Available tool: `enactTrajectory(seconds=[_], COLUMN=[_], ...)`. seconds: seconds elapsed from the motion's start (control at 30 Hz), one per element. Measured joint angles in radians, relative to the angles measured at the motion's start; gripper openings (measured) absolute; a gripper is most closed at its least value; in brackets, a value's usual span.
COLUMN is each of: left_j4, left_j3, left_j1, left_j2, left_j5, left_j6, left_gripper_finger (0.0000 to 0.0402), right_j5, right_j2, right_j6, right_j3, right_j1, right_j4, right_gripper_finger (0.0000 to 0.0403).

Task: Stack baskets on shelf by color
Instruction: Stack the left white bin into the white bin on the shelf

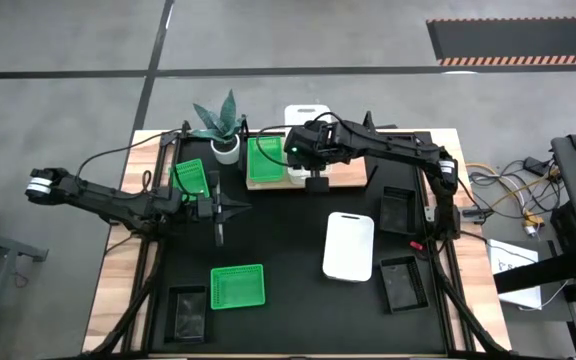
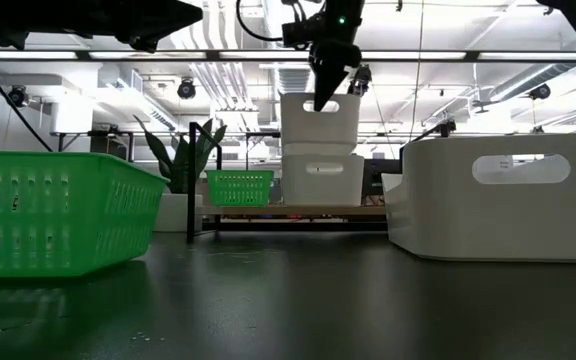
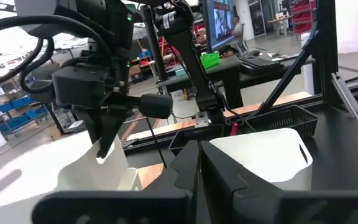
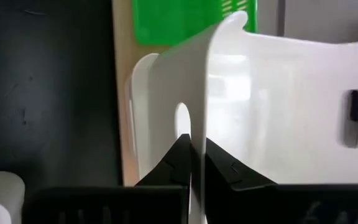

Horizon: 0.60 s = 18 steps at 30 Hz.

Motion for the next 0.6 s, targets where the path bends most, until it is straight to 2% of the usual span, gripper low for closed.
enactTrajectory(seconds=[0.6], left_j4=[0.000], left_j3=[0.000], left_j1=[0.000], left_j2=[0.000], left_j5=[0.000], left_j6=[0.000], left_gripper_finger=[0.0000], right_j5=[-0.002], right_j2=[0.000], right_j6=[0.005], right_j3=[-0.071], right_j1=[-0.001], right_j4=[0.045], right_gripper_finger=[0.0008])
